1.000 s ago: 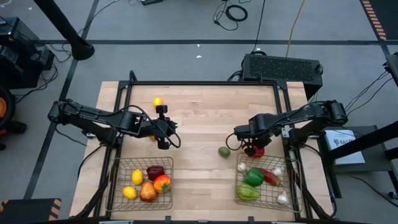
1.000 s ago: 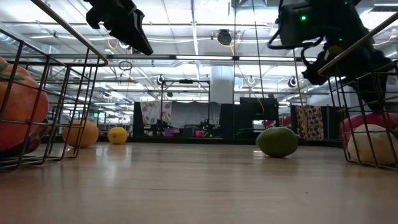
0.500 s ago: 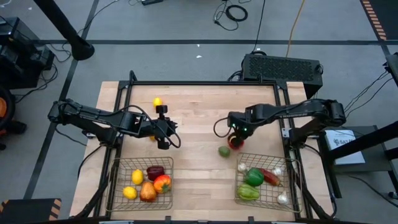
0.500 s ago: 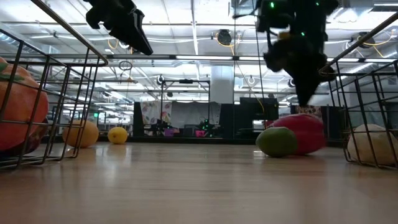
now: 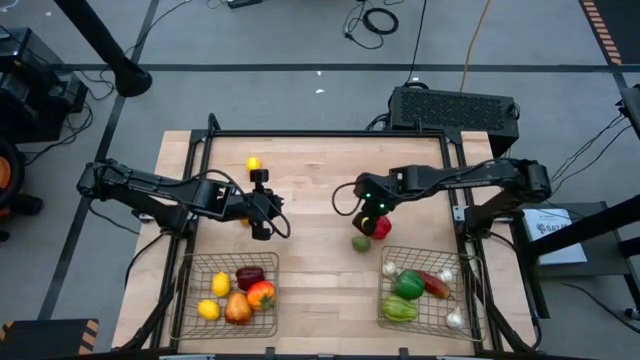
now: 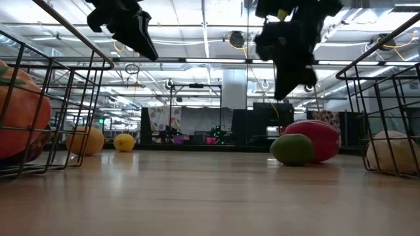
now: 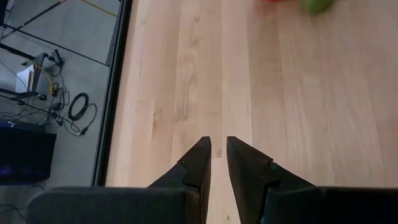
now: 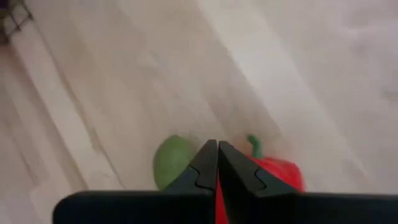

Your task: Sort produce into baskets

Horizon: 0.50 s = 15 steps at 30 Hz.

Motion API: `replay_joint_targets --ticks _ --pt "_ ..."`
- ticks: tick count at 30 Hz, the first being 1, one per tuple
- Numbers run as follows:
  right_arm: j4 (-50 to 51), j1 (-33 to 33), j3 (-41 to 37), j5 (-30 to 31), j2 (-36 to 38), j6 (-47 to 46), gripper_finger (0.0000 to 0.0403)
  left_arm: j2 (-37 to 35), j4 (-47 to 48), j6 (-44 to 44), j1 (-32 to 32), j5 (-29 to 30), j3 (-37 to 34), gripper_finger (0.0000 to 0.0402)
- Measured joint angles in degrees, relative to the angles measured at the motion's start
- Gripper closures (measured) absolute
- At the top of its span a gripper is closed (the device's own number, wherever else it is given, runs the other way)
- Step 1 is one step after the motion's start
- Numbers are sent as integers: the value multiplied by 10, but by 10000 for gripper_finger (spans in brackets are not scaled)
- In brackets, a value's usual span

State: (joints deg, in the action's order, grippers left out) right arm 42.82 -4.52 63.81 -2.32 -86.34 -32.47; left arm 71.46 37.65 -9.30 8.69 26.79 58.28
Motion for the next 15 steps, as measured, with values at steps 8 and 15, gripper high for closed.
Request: replay_joint_targets --ticks 8,15 --pt "73 -2 91 28 -126 66 386 0 42 30 0 0 0 340" --pt "199 -1 223 59 -229 96 313 0 41 45 0 0 0 340"
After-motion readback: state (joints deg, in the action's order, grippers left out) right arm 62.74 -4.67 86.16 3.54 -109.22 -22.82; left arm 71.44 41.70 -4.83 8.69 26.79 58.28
